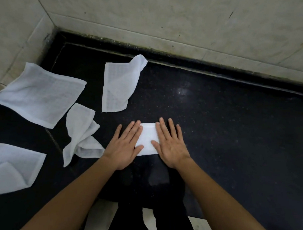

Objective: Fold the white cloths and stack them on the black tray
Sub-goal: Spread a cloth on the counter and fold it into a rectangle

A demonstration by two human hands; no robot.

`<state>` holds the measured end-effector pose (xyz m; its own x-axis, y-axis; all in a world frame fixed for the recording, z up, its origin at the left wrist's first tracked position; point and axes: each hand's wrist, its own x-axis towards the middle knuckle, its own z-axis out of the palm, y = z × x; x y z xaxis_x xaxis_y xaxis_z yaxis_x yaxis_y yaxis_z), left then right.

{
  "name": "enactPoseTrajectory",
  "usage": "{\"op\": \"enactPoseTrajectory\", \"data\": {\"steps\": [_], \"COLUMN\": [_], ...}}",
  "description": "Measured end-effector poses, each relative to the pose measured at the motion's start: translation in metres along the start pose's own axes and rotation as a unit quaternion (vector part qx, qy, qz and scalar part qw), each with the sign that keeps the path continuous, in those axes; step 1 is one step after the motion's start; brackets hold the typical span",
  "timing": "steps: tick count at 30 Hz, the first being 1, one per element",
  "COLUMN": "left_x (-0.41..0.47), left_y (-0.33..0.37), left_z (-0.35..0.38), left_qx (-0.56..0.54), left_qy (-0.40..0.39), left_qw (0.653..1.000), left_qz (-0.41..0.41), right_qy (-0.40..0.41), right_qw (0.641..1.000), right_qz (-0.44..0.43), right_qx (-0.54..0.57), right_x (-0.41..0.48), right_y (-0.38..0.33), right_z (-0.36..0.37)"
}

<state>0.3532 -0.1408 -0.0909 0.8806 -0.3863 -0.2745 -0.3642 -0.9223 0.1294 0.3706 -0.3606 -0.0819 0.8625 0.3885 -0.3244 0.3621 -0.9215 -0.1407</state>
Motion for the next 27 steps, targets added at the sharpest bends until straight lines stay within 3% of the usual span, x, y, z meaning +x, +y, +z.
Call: {"op": "enactPoseTrajectory", "data": {"steps": [6, 10, 13, 18, 22, 24, 27], "left_x": [0.000, 0.002, 0.004, -0.009, -0.030, -0.039, -0.046], "left_y": [-0.008, -0.007, 0.000, 0.015, 0.028, 0.030, 0.026], "left_z": [0.016, 0.009, -0.009, -0.026, -0.022, -0.021, -0.024], "left_qx": [0.007, -0.016, -0.078, -0.229, -0.293, -0.296, -0.290], "left_qy": [-0.004, -0.049, -0.074, 0.003, 0.026, 0.025, -0.002], "left_qw": [1.000, 0.999, 0.994, 0.965, 0.940, 0.937, 0.937], "left_qz": [0.016, 0.011, -0.004, -0.129, -0.173, -0.183, -0.192], "right_qy": [-0.045, -0.081, -0.037, 0.058, 0.049, 0.015, -0.037], "right_qw": [0.999, 0.997, 0.997, 0.978, 0.970, 0.950, 0.893], "right_qz": [0.017, 0.005, 0.032, 0.146, 0.181, 0.220, 0.260], "right_qx": [-0.013, -0.019, 0.063, 0.135, 0.157, 0.221, 0.366], "right_x": [0.005, 0.005, -0.009, -0.030, -0.034, -0.034, -0.029], "right_y": [0.007, 0.008, 0.004, -0.011, -0.016, -0.017, -0.016], "right_z": [0.010, 0.002, -0.004, -0.008, -0.014, -0.021, -0.034]}}
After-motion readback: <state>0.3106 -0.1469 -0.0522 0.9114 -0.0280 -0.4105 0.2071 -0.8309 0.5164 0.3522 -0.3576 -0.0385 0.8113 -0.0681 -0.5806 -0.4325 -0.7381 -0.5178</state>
